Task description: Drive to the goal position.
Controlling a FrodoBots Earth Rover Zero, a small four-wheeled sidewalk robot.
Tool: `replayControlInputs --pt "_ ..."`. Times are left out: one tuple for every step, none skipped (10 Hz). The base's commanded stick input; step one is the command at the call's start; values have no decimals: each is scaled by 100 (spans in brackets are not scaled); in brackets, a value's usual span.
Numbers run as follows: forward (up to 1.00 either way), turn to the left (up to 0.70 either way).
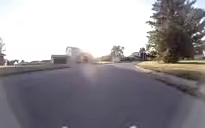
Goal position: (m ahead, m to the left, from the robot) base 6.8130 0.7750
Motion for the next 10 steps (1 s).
replayControlInputs --pt "100 0" --pt "100 0" --pt "100 0" --pt "100 0" --pt "100 0" --pt "100 0" --pt "100 0" --pt "100 0" --pt "100 0" --pt "100 0"
